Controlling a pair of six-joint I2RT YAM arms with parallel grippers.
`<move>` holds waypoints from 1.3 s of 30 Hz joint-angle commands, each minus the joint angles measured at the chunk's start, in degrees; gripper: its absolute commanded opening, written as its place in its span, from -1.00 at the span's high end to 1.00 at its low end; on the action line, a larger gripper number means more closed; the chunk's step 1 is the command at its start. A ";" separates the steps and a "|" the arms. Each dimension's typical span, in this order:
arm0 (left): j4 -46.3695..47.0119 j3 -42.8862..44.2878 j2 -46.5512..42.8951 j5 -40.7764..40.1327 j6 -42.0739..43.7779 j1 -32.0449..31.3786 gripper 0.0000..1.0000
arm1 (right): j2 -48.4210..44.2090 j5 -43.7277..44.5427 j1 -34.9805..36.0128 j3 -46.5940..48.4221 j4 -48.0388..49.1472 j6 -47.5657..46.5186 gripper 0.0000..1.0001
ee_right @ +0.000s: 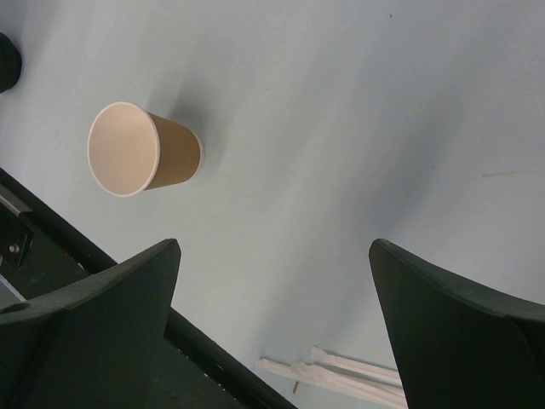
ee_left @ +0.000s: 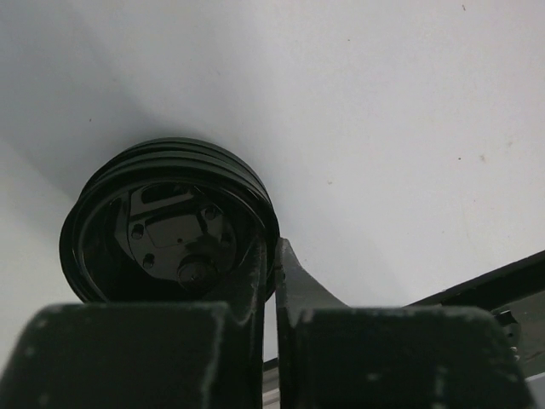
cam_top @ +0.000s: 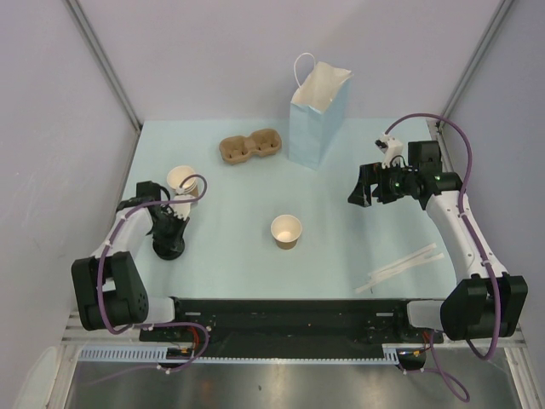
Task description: Pack the takeout coffee
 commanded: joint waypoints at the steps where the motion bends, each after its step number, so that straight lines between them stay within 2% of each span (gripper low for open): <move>1: 0.77 -0.11 -1.09 -1.18 -0.40 -0.31 0.98 | 0.23 -0.69 -0.08 2.65 0.47 -0.75 -0.99; 17: 1.38 -0.55 -9.70 -7.16 0.47 -1.81 1.00 | 0.31 -1.39 -0.08 2.65 0.30 -0.75 -0.99; 21: -1.24 2.51 -12.24 -4.72 1.26 -2.51 1.00 | 0.14 -1.39 -0.17 2.65 0.38 -0.75 -0.99; 23: -5.63 4.71 -13.92 -1.91 3.11 -3.12 1.00 | 0.05 -1.57 -0.17 2.65 0.47 -0.66 -0.99; 26: -11.25 9.46 -17.17 3.63 5.39 -6.10 1.00 | -0.13 -2.01 -0.17 2.65 0.74 -0.57 -0.99; 30: -16.45 18.84 -18.15 9.44 3.04 -13.57 1.00 | -0.92 -2.89 -0.08 2.65 1.26 -0.49 -0.99; 32: -16.55 21.85 -18.15 9.10 1.63 -16.91 1.00 | -1.44 -3.15 -0.08 2.57 1.44 -0.22 -0.99; 36: -15.23 27.83 -18.50 7.08 0.74 -28.05 1.00 | -2.67 -5.78 0.01 3.70 -0.22 -1.88 -0.99; 39: -13.04 28.19 -19.99 5.76 3.45 -35.45 1.00 | -3.03 -8.42 -0.08 5.64 -2.07 -3.82 -0.99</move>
